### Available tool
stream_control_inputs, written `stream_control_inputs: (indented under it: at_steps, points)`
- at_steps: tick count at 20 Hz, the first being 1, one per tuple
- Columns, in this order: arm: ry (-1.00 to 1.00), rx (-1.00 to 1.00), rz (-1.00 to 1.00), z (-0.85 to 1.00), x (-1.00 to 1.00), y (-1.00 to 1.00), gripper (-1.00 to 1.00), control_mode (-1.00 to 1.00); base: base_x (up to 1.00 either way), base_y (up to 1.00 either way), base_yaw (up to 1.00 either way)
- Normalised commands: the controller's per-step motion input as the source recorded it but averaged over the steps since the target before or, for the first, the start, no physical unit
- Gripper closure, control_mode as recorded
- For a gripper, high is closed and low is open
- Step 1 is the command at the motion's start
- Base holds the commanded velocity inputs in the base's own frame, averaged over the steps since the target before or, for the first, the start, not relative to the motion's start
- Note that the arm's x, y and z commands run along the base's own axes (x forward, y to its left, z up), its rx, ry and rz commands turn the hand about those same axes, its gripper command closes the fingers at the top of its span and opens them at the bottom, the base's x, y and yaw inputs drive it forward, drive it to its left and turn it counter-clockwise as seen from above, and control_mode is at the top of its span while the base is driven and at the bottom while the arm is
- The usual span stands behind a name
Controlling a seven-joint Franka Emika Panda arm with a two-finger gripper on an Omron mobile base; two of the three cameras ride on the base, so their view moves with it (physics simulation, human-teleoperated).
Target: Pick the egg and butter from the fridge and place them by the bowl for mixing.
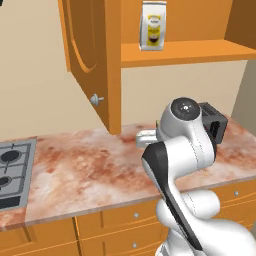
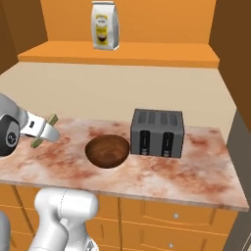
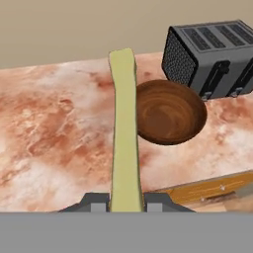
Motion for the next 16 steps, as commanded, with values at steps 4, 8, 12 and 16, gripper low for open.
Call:
stream_control_inputs:
  at_steps: [4, 8, 12, 16]
  points:
    - [0.01, 0.00, 0.04, -0.07, 0.07, 0.03, 1.00, -1.00, 0.13, 0.08, 0.13]
    - [0.08, 0.01, 0.14, -0.43, 0.19, 0.12, 1.00, -1.00, 0.00, 0.00, 0.00]
    - [0.03, 0.02, 0.12, -0.51, 0.00, 0.00, 1.00, -1.00, 0.00, 0.00, 0.00]
    - [0.24, 0.00, 0.01, -0.48, 0.03, 0.00, 1.00, -1.00, 0.00, 0.00, 0.00]
